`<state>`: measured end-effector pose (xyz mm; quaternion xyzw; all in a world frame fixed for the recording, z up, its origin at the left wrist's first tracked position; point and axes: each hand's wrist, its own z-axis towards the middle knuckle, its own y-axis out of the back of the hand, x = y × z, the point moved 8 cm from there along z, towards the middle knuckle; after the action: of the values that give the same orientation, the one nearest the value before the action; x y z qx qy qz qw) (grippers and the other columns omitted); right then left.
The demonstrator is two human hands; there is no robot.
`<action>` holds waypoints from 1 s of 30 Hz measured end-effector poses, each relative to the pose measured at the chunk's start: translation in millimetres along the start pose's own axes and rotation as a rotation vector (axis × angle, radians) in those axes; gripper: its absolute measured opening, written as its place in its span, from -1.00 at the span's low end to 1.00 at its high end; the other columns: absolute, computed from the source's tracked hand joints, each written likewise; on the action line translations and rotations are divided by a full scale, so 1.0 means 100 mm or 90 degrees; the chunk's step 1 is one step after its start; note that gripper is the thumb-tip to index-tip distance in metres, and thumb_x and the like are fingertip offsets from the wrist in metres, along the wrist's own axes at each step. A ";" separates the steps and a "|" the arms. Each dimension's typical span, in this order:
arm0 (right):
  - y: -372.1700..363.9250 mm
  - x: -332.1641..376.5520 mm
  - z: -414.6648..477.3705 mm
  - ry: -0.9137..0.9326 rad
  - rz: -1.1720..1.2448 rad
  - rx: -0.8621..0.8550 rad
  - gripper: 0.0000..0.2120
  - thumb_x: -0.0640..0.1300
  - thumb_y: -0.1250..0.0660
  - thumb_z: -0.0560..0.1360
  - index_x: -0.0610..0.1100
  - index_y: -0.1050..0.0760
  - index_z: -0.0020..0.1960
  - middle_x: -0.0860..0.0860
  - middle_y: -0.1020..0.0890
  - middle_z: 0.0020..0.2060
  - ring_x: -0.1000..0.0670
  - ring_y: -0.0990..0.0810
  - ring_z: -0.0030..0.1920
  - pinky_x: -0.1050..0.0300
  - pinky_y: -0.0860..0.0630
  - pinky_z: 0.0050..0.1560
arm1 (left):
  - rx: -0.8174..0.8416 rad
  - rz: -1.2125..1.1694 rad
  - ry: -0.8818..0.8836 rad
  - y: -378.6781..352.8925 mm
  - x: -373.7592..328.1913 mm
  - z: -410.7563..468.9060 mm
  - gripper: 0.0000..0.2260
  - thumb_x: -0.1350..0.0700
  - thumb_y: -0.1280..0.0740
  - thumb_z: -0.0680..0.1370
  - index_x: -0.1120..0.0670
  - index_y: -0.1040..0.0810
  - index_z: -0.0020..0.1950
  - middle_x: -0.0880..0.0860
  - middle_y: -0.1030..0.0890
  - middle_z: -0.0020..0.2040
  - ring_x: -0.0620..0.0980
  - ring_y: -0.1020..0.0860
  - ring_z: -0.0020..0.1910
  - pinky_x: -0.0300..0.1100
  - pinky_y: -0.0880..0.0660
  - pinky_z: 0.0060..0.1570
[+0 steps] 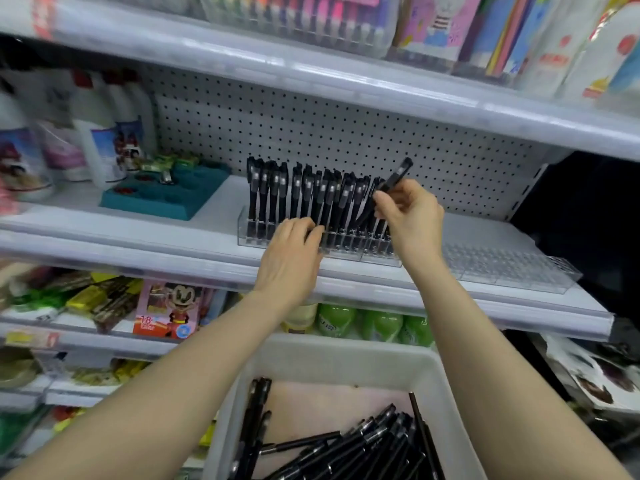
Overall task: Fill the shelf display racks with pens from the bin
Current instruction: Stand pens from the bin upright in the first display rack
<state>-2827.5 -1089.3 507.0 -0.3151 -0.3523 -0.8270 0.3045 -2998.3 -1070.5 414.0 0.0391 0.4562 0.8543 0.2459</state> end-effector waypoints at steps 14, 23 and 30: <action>-0.63 -0.31 -0.02 0.005 -0.159 0.106 -0.84 -0.07 -0.37 0.54 -0.18 -0.58 -0.05 -0.06 -0.67 -0.27 -0.10 -0.65 -0.18 -0.06 -0.59 -0.04 | -0.071 -0.021 -0.002 -0.07 0.06 -0.03 -0.57 0.24 -0.37 0.49 0.18 -0.45 0.37 0.14 -0.47 0.31 0.14 -0.38 0.25 -0.02 -0.46 0.22; -0.64 -0.31 -0.06 -0.001 -0.163 0.085 -0.81 -0.08 -0.35 0.56 -0.20 -0.59 0.03 -0.08 -0.69 -0.19 -0.10 -0.63 -0.14 0.00 -0.57 -0.03 | -0.084 -0.029 -0.007 -0.06 0.06 -0.05 -0.57 0.26 -0.34 0.50 0.17 -0.44 0.37 0.12 -0.45 0.30 0.13 -0.38 0.25 -0.03 -0.47 0.20; -0.61 -0.30 -0.15 -0.027 -0.155 0.080 -0.78 -0.14 -0.37 0.55 -0.23 -0.58 0.14 -0.09 -0.68 -0.09 -0.03 -0.59 -0.08 0.03 -0.54 0.06 | -0.068 -0.055 -0.025 -0.01 0.03 -0.08 -0.55 0.32 -0.36 0.49 0.18 -0.45 0.38 0.13 -0.45 0.31 0.13 -0.37 0.30 0.02 -0.52 0.16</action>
<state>-2858.0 -1057.9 452.4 -0.2680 -0.4454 -0.8271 0.2136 -3002.5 -1074.4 408.1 0.0226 0.4061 0.8652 0.2931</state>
